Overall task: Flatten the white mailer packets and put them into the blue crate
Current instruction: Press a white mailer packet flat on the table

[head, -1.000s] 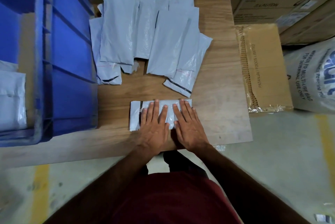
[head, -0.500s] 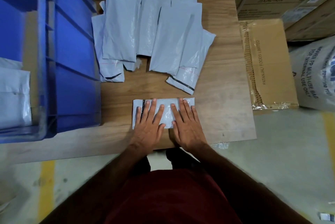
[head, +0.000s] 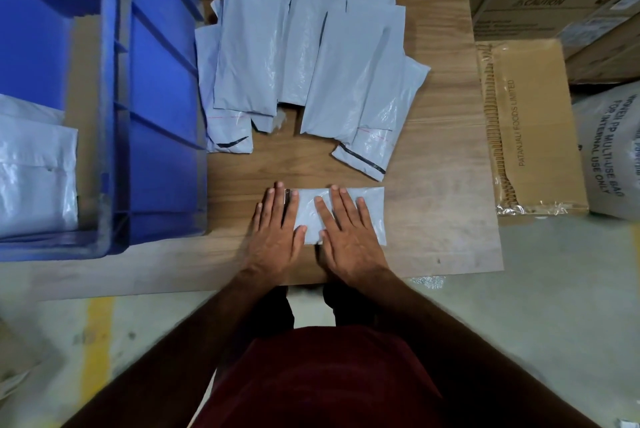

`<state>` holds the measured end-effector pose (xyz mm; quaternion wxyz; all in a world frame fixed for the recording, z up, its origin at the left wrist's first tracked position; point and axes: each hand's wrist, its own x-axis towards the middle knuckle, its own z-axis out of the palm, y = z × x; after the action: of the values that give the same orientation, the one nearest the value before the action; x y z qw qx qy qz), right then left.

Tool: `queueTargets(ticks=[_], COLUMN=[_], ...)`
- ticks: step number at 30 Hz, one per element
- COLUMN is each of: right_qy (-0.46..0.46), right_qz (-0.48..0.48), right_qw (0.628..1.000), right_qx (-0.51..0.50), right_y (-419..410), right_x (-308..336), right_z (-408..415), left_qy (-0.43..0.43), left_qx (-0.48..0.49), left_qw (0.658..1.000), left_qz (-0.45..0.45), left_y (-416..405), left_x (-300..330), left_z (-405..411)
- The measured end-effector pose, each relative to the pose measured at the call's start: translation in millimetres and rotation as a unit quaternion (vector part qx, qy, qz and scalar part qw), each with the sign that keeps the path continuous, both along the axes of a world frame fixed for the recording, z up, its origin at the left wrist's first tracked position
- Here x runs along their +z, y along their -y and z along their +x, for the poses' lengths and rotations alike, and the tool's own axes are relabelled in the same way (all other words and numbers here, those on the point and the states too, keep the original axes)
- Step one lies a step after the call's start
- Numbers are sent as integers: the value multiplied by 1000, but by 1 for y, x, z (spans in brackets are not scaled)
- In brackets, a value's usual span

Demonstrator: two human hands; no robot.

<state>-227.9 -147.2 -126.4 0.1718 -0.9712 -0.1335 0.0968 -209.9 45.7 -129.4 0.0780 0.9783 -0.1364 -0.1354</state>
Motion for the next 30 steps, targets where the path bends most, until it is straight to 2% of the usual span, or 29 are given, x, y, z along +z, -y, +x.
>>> queueTargets(ticks=[8, 11, 13, 16, 19, 22, 27, 30], right_qy=[-26, -34, -41, -56, -82, -112, -24, 36], right_qz=[-9, -10, -25, -51, -93, -89, -48, -23], right_qw=[1000, 999, 999, 996, 992, 990, 998, 999], right_qx=[13, 14, 16, 38, 39, 21, 22, 13], right_y=[2, 14, 27, 40, 38, 34, 39, 40], right_x=[1, 14, 20, 21, 20, 26, 59, 91], right_z=[2, -1, -7, -12, -2, 9, 17, 26], left_qy=[-18, -4, -1, -10, -32, -42, 21, 51], left_qx=[-17, -136, -176, -150, -176, -187, -177, -148], left_qw=[1000, 991, 984, 988, 983, 981, 981, 986], left_qz=[8, 4, 27, 45, 33, 32, 73, 55], left_y=[1, -13, -19, -14, -11, -14, -2, 8], left_x=[8, 16, 17, 22, 36, 47, 84, 110], left_z=[3, -2, -1, 10, 23, 29, 22, 28])
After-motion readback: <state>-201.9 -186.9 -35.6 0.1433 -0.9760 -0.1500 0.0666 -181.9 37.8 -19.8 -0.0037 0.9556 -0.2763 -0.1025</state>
